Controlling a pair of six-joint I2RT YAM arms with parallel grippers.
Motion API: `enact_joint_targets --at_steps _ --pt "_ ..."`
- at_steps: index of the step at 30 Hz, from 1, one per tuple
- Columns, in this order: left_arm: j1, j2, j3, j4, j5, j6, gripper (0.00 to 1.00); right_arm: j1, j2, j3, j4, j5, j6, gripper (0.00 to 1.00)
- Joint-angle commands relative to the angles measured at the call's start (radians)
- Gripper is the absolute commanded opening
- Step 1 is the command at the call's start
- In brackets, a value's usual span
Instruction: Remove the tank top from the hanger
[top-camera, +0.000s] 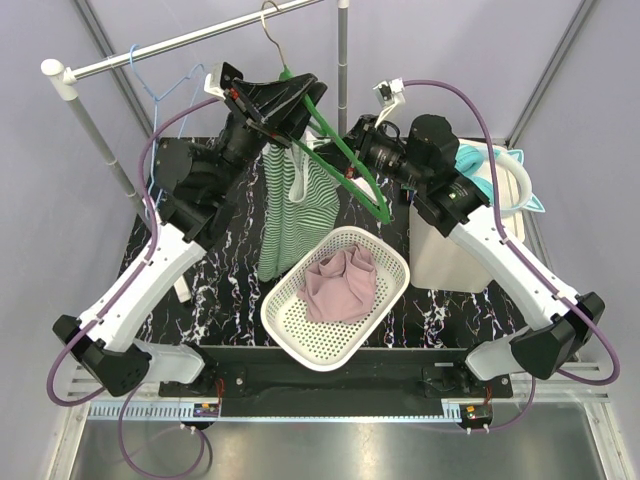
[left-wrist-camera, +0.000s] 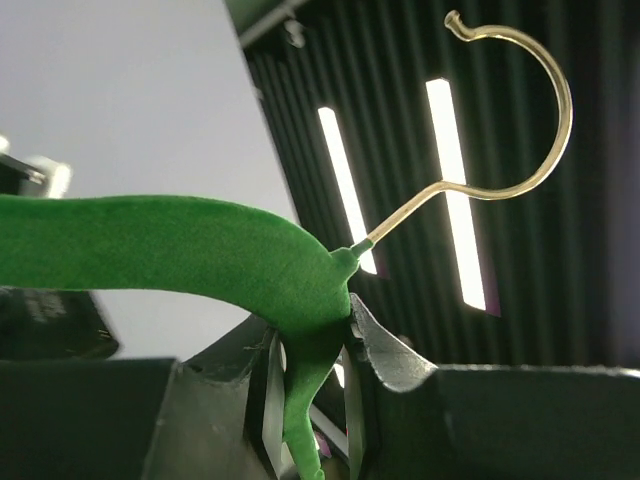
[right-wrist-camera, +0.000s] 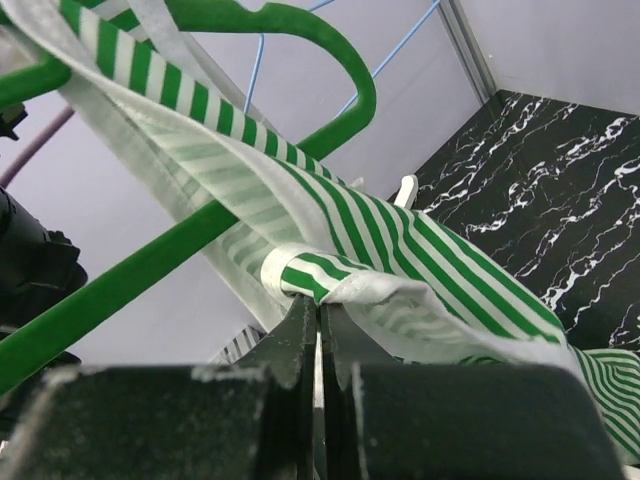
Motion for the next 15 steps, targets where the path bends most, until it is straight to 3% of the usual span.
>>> enact_joint_targets --at_steps 1,8,11,15 --pt "0.003 -0.030 -0.025 0.313 0.042 -0.180 0.00 -0.006 -0.011 0.046 0.058 0.006 -0.041 0.00" --pt "0.003 -0.100 -0.077 0.253 -0.049 -0.284 0.00 -0.006 -0.029 0.040 0.040 0.089 -0.075 0.00" --pt "0.036 -0.166 -0.149 0.228 -0.115 -0.246 0.00 -0.006 -0.052 0.067 0.020 0.102 -0.119 0.00" --pt "0.099 -0.136 -0.302 0.519 -0.189 -0.338 0.00 -0.006 -0.106 0.071 0.059 0.065 -0.155 0.00"
